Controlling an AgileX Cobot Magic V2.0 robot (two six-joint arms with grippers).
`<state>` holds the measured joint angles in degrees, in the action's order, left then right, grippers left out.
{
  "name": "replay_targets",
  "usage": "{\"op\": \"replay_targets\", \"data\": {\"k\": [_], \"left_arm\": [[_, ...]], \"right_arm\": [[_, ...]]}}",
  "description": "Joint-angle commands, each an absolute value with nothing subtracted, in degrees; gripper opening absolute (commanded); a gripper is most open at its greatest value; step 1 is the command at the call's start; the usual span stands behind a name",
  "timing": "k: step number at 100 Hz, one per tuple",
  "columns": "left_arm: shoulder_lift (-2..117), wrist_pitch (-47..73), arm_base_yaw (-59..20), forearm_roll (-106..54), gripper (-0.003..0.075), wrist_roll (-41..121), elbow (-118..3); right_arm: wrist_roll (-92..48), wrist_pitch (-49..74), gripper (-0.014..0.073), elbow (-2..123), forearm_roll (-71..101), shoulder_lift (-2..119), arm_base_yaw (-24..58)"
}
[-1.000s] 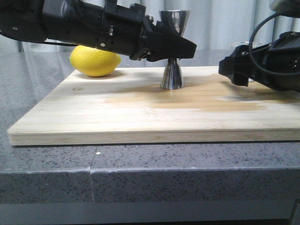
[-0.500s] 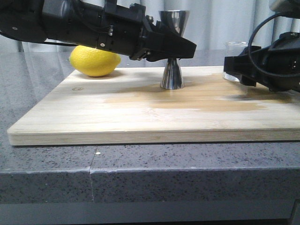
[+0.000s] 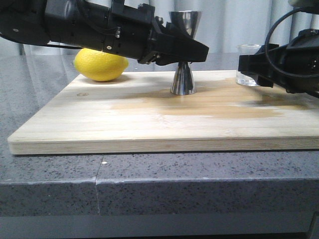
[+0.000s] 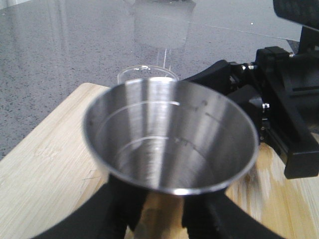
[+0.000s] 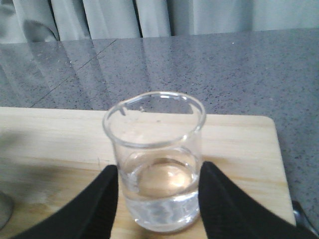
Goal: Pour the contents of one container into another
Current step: 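Reach the right gripper to the glass beaker and grasp it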
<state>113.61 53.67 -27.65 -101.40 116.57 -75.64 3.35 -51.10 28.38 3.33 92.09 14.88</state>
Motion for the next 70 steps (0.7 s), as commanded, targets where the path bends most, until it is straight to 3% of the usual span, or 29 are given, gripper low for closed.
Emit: {"op": "replay_targets", "data": {"k": [1, 33, 50, 70], "left_arm": [[110.72, 56.78, -28.05, -105.44, 0.0221, 116.70, -77.33], [110.72, 56.78, -28.05, -105.44, 0.0221, 116.70, -77.33], [110.72, 56.78, -28.05, -105.44, 0.0221, 116.70, -77.33], [110.72, 56.78, -28.05, -105.44, 0.0221, 116.70, -77.33]], "right_arm": [[3.20, -56.41, 0.0319, 29.79, 2.71, 89.75, 14.77], [2.32, -55.83, 0.0324, 32.82, 1.85, 92.09, 14.77], [2.32, -55.82, 0.0405, 34.02, 0.54, 93.74, 14.77], [2.32, -54.65, 0.0413, 35.59, 0.54, 93.74, 14.77]]}}
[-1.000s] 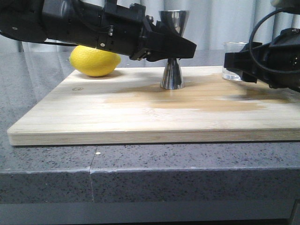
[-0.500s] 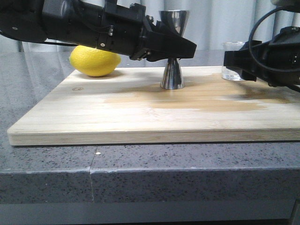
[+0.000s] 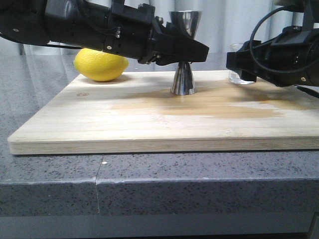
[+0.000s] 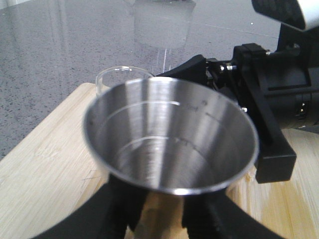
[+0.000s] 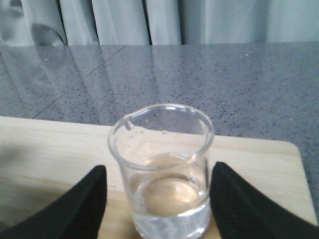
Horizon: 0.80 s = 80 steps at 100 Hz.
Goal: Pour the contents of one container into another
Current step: 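Reach the right gripper to the glass beaker and grasp it, then lift the beaker with the right gripper and raise the jigger slightly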
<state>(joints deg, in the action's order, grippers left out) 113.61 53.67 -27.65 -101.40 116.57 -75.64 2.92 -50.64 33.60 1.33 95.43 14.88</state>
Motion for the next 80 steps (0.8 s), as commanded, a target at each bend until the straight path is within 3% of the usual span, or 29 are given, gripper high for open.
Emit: {"op": "replay_targets", "data": {"k": [1, 31, 53, 80], "left_arm": [[110.72, 56.78, -28.05, -105.44, 0.0221, 116.70, -77.33], [110.72, 56.78, -28.05, -105.44, 0.0221, 116.70, -77.33], [110.72, 56.78, -28.05, -105.44, 0.0221, 116.70, -77.33], [110.80, 56.78, -28.05, -105.44, 0.0221, 116.70, -77.33]], "right_arm": [[2.32, -54.45, 0.0413, 35.70, 0.54, 93.74, 14.77], [2.20, -51.10, 0.0409, 38.56, 0.54, 95.47, 14.77], [2.20, -50.78, 0.0294, 38.56, 0.54, 95.47, 14.77], [2.20, -43.07, 0.0293, 38.56, -0.96, 88.83, 14.77]]}}
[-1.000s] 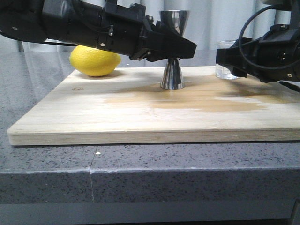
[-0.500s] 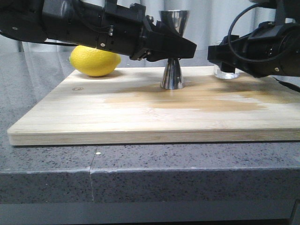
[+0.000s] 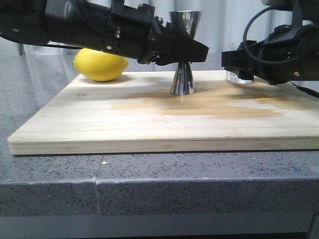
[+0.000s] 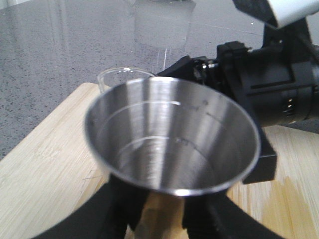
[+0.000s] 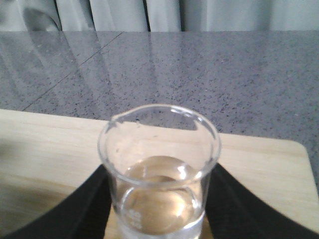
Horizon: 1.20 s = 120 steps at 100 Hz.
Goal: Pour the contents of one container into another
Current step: 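Lift the beaker with the right gripper and raise the jigger slightly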
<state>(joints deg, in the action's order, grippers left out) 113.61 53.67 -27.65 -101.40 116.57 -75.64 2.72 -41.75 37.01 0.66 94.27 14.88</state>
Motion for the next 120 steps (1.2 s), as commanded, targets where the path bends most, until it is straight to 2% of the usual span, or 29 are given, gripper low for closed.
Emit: {"op": "replay_targets", "data": {"k": [1, 21, 43, 76, 102, 120], "left_arm": [[110.80, 56.78, -28.05, -105.44, 0.0220, 116.70, -77.33], [110.96, 56.66, -28.05, -105.44, 0.0220, 116.70, -77.33], [110.96, 56.66, -28.05, -105.44, 0.0220, 116.70, -77.33], [110.96, 56.55, -28.05, -105.44, 0.0220, 116.70, -77.33], [110.83, 66.58, -28.16, -105.44, 0.0220, 115.72, -78.67], [110.83, 67.21, -28.16, -101.92, 0.0221, 109.75, -81.68]], "right_arm": [[2.20, -42.31, 0.0293, 38.56, -1.07, 88.14, 14.77], [2.20, -28.83, 0.0293, 39.12, -6.21, 77.18, 15.02], [2.20, -8.45, 0.0293, 46.88, -10.57, 68.63, 17.62], [0.78, 15.74, 0.0293, 62.90, -15.92, 68.45, 25.42], [-3.36, 26.22, 0.0293, 71.52, -15.92, 68.54, 27.38], [-6.17, 31.48, 0.0293, 73.96, -15.81, 68.54, 28.48]]}}
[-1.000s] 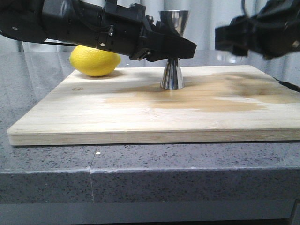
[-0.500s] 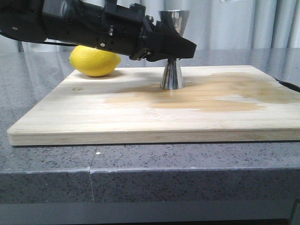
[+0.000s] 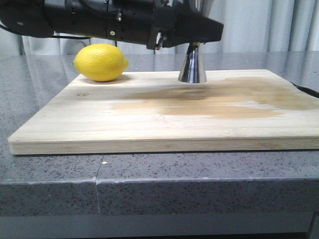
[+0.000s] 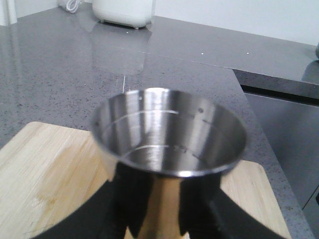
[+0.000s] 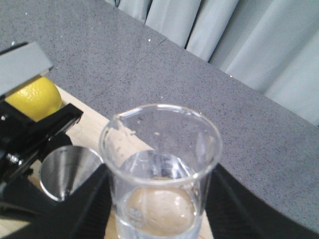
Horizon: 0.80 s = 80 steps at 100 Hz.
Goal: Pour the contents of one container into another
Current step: 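Lift the beaker with the right gripper and raise the jigger slightly, then tilt the beaker over the jigger cup, pouring liquid in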
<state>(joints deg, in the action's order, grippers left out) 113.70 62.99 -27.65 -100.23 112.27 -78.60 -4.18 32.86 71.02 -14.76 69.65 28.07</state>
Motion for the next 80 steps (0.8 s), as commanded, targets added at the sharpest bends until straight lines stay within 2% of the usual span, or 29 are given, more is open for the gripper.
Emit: {"op": "replay_targets", "data": {"k": [1, 50, 80], "left_arm": [[110.83, 67.19, -28.16, -101.40, 0.0220, 109.57, -81.94], [110.83, 68.60, -28.26, -98.27, 0.0220, 108.97, -83.55], [110.83, 68.60, -28.26, -98.27, 0.0221, 109.19, -83.55]], "right_arm": [[-6.27, 31.60, 0.0293, 74.00, -15.81, 68.54, 28.49], [-21.40, 38.78, 0.0293, 79.10, -15.43, 74.27, 29.15], [-30.97, 39.11, 0.0293, 80.45, -16.11, 76.71, 29.15]]}}
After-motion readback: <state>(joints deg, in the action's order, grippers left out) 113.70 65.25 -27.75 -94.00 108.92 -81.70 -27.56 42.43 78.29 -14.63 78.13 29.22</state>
